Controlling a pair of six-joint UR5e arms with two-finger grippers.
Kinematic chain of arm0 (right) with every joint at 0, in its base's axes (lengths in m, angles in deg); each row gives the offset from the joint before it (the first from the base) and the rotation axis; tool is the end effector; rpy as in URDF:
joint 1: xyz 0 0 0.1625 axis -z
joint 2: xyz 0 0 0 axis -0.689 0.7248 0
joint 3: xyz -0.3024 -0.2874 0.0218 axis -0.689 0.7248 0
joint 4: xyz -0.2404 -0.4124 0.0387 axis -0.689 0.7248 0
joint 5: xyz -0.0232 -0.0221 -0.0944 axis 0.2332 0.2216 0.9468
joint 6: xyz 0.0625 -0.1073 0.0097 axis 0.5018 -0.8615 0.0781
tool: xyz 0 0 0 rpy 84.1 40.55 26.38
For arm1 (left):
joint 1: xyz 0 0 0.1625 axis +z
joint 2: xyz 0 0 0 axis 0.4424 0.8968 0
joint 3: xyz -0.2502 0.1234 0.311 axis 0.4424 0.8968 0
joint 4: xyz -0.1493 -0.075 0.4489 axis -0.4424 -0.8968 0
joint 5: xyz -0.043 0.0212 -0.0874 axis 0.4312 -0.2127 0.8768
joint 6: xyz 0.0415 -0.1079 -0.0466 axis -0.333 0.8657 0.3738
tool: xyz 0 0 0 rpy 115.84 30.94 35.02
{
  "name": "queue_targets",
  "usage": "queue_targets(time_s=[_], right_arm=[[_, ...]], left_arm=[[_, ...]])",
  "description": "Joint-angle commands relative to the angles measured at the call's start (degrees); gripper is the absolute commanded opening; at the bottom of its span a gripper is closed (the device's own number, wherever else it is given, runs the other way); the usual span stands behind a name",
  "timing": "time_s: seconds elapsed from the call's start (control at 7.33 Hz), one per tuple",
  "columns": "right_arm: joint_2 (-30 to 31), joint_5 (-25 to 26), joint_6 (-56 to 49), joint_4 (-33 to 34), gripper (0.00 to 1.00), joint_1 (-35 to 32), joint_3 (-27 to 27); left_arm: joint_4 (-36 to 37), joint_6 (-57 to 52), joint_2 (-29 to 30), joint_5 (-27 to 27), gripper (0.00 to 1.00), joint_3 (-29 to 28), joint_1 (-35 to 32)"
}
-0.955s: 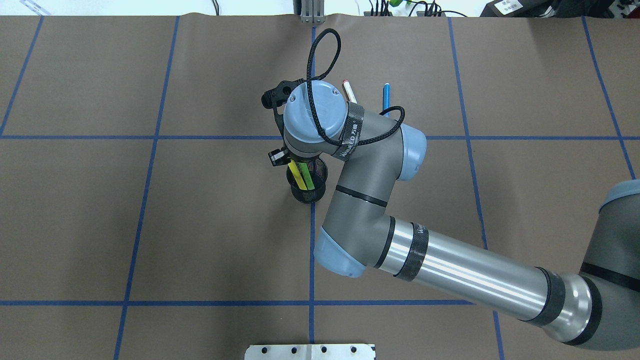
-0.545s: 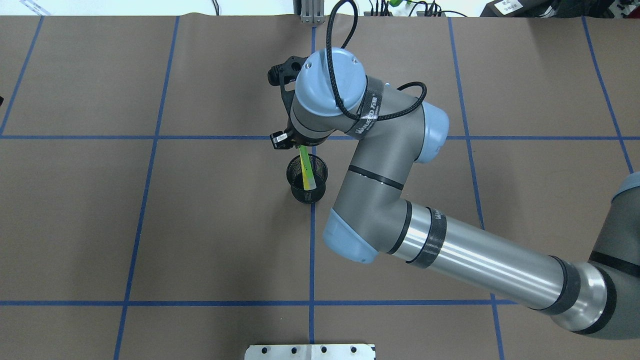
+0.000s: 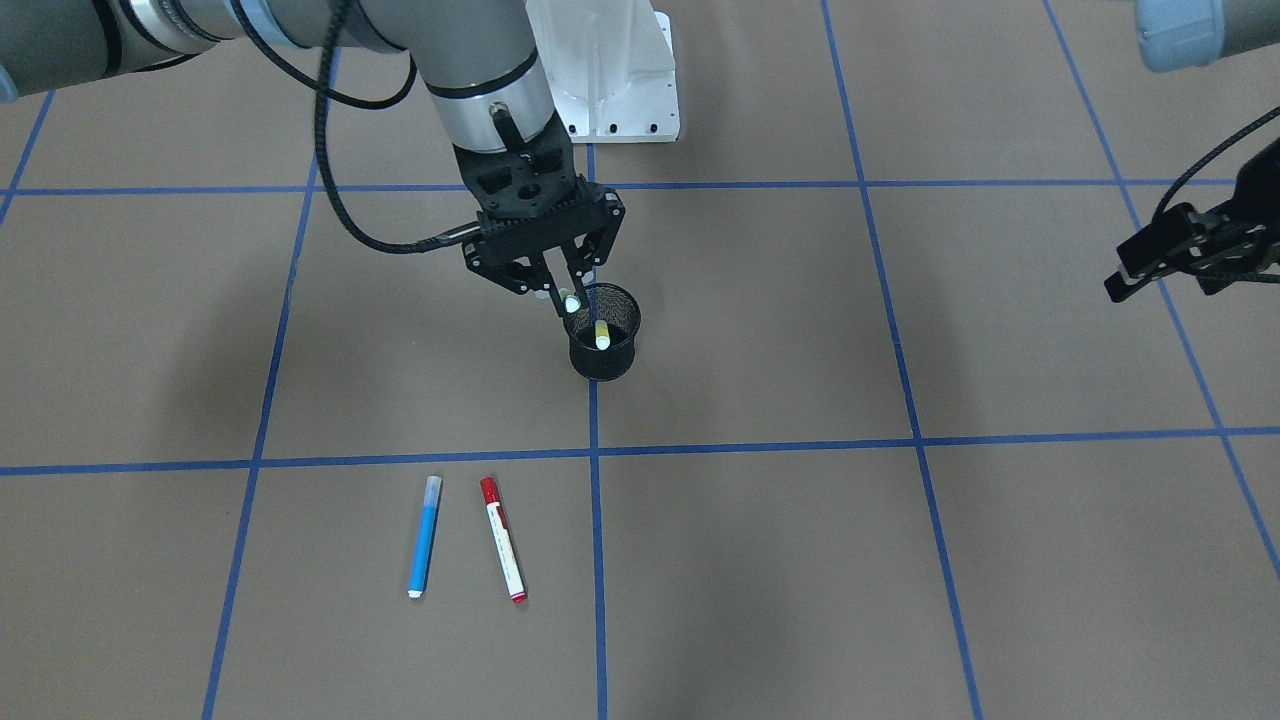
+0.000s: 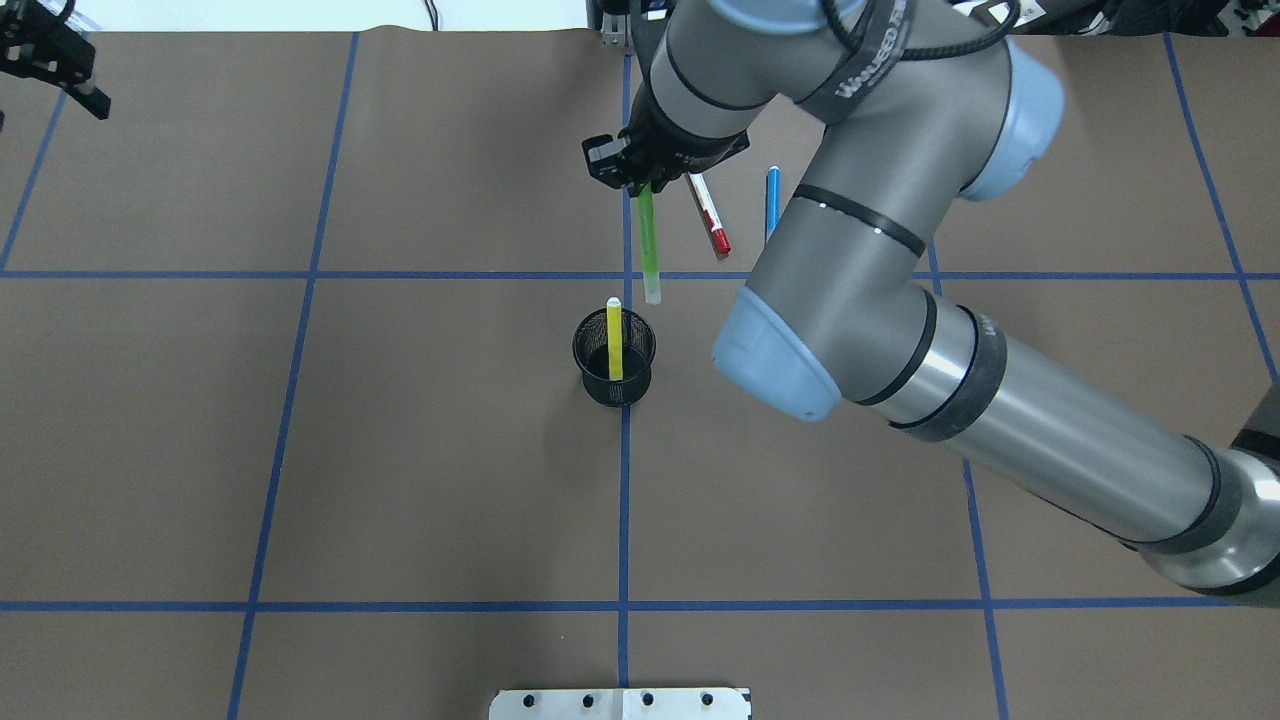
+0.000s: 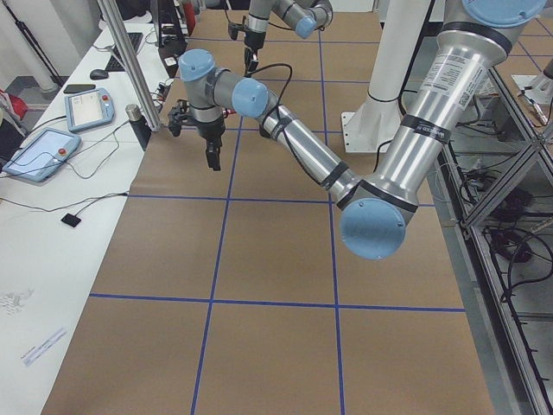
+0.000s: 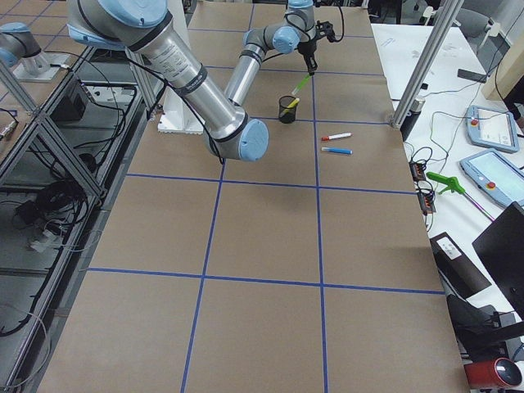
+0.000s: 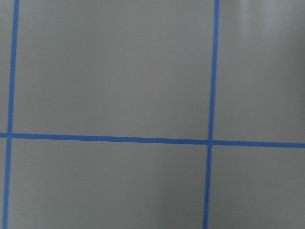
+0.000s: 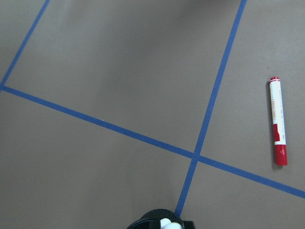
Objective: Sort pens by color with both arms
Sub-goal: 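Place the green highlighter beside the markers while the left arm reaches toward the cup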
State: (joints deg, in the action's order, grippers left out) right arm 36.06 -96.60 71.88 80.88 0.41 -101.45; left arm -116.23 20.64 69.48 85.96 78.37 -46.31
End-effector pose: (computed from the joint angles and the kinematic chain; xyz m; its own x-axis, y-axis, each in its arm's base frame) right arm -0.4518 -0.5458 0.0083 0.5899 -0.2815 0.7568 -0.0572 0.9204 0.3868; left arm 0.1522 -0.6256 0.2460 0.6215 -0.1201 -0.7742 0.1014 0.9922 -0.0725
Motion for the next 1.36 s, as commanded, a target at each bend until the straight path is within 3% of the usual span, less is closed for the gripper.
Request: queue_targets(time_s=[0.0,0.27,0.68,0.82,0.95,1.23], right_arm=[[0.0,3.1,-0.2,-2.9,0.12,-6.8,0.8],[2.3,14.4,1.9,-27.6,0.12,-7.0,10.7],[6.0,32.1,6.7,-60.4,0.13,-2.4,22.1],[7.3,37.0,6.5,-70.0,0.13,0.6,24.6],[8.8,41.3,6.0,-76.6,0.13,3.9,25.4],[9.6,41.7,6.0,-77.9,0.13,4.2,25.5]], left_arm=[[-1.3,15.4,9.4,-0.7,0.99,0.0,6.9],[-13.4,27.4,10.3,-11.7,0.99,0.8,14.9],[-25.3,44.7,10.3,-42.3,0.99,0.7,35.2],[-25.5,47.5,10.6,-47.2,0.99,0.7,38.6],[-25.5,49.5,10.6,-48.0,0.99,0.3,40.8],[-25.6,50.0,12.4,-49.7,0.99,-3.4,42.9]])
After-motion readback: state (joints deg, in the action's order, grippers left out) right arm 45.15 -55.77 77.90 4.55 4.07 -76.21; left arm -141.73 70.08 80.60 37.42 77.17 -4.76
